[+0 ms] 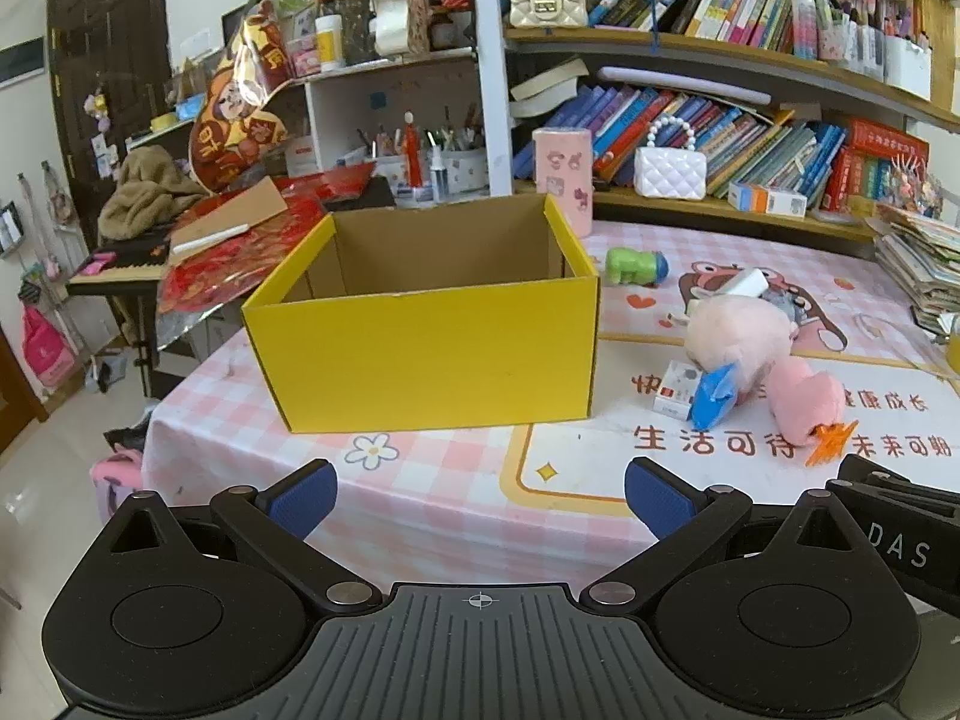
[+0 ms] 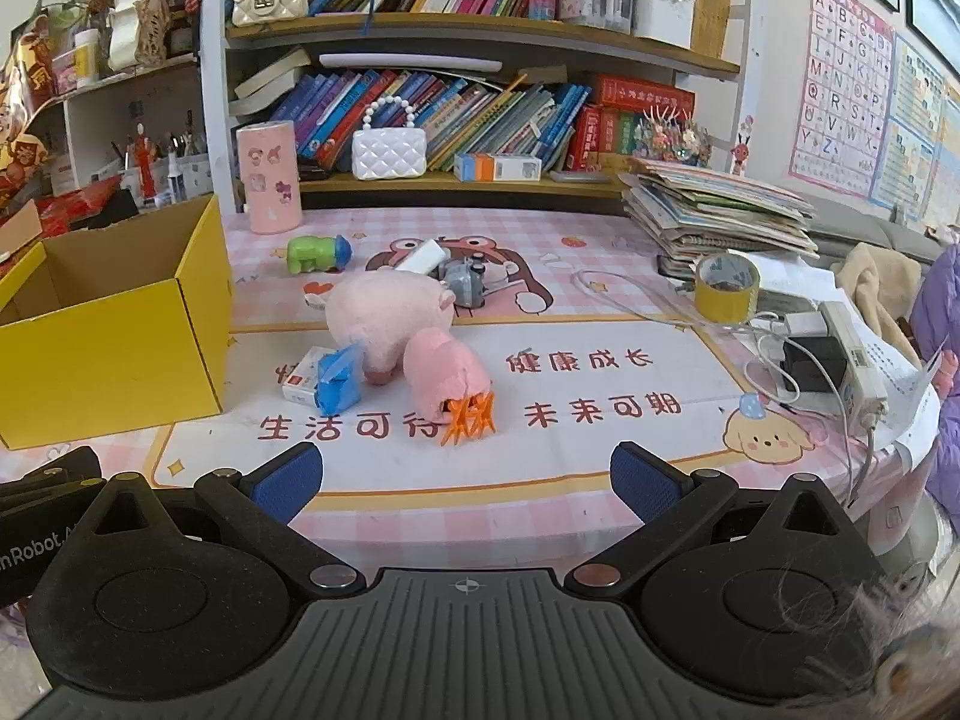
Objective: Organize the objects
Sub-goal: 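Move both tools toward the plush toys beside the yellow box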
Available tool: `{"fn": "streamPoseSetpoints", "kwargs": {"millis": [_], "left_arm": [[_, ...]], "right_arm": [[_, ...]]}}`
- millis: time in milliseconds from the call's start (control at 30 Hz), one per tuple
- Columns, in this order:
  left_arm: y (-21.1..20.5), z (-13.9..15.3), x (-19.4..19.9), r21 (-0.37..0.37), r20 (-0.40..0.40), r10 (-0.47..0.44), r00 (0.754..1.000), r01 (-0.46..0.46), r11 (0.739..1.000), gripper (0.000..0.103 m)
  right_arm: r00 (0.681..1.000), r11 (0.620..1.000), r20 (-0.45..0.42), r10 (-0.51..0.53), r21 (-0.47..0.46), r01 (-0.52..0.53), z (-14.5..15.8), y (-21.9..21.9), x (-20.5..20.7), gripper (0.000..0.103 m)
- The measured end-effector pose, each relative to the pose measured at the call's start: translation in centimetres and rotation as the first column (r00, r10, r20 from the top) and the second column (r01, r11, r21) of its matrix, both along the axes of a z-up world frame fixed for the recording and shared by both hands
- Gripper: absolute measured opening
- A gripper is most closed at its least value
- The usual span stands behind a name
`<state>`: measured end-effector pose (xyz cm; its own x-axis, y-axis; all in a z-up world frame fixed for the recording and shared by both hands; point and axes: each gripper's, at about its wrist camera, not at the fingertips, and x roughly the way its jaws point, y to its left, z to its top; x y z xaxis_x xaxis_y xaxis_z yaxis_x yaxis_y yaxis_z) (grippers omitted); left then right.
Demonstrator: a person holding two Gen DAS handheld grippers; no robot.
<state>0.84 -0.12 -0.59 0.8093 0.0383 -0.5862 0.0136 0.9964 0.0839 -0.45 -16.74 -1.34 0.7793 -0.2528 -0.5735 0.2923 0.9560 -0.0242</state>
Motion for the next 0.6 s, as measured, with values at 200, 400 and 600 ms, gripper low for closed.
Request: {"fn": "streamPoseSetpoints", "kwargs": {"millis": [200,400,600], "left_arm": [[0.00,-0.20,0.28,0.002,-0.014,0.000,1.000,0.000,1.000,0.103],[0.00,0.06,0.49,-0.013,0.001,-0.021,1.000,0.021,1.000,0.103],[0.07,0.10,0.70,-0.028,0.002,-0.030,1.000,0.030,0.999,0.103]], "right_arm": [[1.000,1.000,-0.017,-0.002,-0.001,0.002,-0.13,0.06,0.41,0.103],[1.000,1.000,-0.012,-0.006,0.004,0.006,-0.22,-0.03,0.59,0.103],[1.000,1.000,-0.012,-0.010,0.009,0.010,-0.10,-0.14,0.66,0.103]]}}
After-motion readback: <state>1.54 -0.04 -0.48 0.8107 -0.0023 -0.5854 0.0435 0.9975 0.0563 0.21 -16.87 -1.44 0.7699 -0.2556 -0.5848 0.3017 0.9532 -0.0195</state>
